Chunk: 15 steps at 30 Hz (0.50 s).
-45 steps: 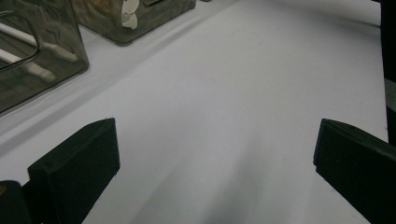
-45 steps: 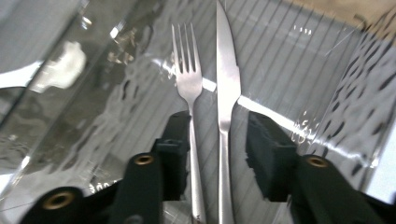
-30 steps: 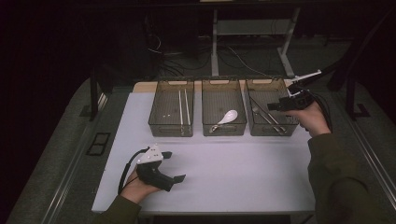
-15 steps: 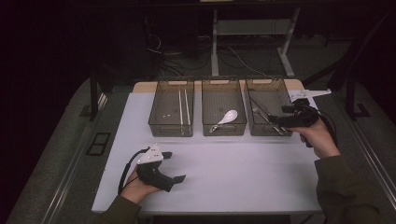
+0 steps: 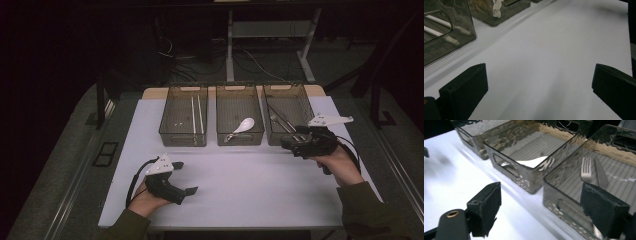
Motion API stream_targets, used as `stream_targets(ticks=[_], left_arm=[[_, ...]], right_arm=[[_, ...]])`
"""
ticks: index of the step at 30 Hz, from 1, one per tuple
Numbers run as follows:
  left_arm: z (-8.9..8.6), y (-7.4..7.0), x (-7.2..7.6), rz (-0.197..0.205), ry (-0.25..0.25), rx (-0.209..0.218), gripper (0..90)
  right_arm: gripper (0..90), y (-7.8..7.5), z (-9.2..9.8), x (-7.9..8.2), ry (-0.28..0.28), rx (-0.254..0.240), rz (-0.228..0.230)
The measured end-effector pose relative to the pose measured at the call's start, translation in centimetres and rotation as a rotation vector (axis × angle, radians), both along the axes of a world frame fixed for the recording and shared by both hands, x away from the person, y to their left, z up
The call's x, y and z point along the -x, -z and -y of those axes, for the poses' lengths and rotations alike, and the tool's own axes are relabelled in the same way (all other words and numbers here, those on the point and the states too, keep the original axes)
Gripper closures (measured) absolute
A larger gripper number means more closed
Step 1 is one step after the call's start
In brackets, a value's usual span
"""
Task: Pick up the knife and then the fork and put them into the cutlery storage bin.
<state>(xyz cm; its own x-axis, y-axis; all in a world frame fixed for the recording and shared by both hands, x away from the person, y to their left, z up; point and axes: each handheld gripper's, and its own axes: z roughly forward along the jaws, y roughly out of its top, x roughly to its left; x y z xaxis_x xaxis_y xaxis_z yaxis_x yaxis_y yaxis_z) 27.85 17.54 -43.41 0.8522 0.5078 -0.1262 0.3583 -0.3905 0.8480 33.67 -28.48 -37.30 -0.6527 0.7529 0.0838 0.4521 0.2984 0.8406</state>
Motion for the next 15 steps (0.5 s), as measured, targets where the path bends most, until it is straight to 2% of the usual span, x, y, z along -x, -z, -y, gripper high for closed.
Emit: stream_targets(ticks=[5,12,15], left_arm=[[0.0,-0.1,0.0,0.006,0.001,0.005,0.0],[0.1,-0.2,0.0,0.007,0.001,0.011,0.0],[0.1,-0.2,0.1,0.009,0.001,0.012,0.0]], right_arm=[[17.1,0.8,-0.2,1.3,-0.017,-0.021,0.020],[17.0,2.3,-0.1,2.8,-0.032,-0.037,0.022],[17.1,2.8,-0.1,3.3,-0.044,-0.028,0.016]])
